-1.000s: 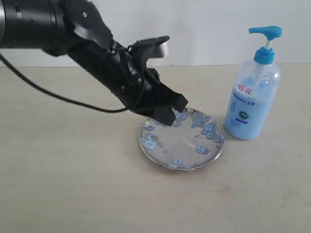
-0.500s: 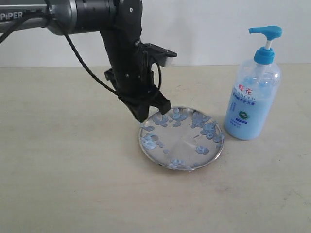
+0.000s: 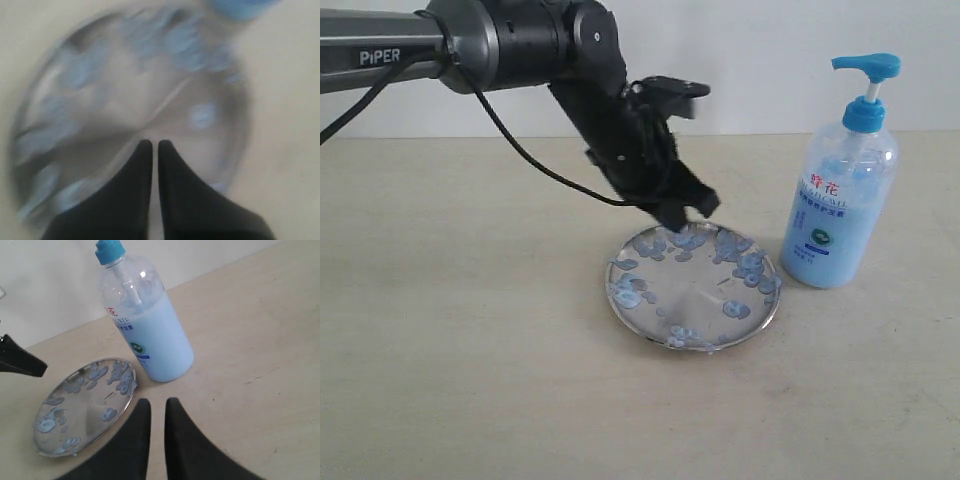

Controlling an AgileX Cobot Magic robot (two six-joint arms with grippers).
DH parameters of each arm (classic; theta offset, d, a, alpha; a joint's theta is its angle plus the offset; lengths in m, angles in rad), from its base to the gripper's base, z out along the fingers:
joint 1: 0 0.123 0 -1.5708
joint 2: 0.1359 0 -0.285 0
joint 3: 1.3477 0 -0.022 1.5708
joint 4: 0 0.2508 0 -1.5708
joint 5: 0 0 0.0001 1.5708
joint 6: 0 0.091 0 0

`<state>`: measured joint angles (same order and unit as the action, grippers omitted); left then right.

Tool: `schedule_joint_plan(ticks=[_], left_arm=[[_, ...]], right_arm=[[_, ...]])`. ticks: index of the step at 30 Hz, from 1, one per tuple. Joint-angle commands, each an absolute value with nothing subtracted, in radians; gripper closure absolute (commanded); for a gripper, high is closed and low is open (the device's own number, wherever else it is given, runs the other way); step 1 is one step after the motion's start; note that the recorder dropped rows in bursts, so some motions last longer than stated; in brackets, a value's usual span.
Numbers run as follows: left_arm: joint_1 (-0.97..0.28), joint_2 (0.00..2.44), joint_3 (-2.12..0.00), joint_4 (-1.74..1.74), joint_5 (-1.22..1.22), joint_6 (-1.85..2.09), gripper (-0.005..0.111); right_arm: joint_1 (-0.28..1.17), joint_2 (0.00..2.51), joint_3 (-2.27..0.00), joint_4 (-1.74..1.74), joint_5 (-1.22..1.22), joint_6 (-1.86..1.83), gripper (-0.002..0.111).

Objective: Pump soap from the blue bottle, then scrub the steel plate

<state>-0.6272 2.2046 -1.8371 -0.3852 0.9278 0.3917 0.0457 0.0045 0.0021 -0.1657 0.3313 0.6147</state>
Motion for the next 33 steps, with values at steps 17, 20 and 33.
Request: schedule_joint_plan(ticks=[17,20,33], left_arm=[[-0.635,2.267,-1.839,-0.390,1.221,0.844,0.102],[-0.629,2.267,-1.839,-0.243,1.046,0.645,0.102],[-0.626,2.270,-1.839,-0.181,1.042,0.541,0.102]], right_arm=[[0.047,0.000,0.000,-0.166,0.326,0.614,0.109],[0.047,0.000,0.000,-0.166,0.326,0.614,0.109],[0.047,0.000,0.000,-0.166,0.326,0.614,0.109]])
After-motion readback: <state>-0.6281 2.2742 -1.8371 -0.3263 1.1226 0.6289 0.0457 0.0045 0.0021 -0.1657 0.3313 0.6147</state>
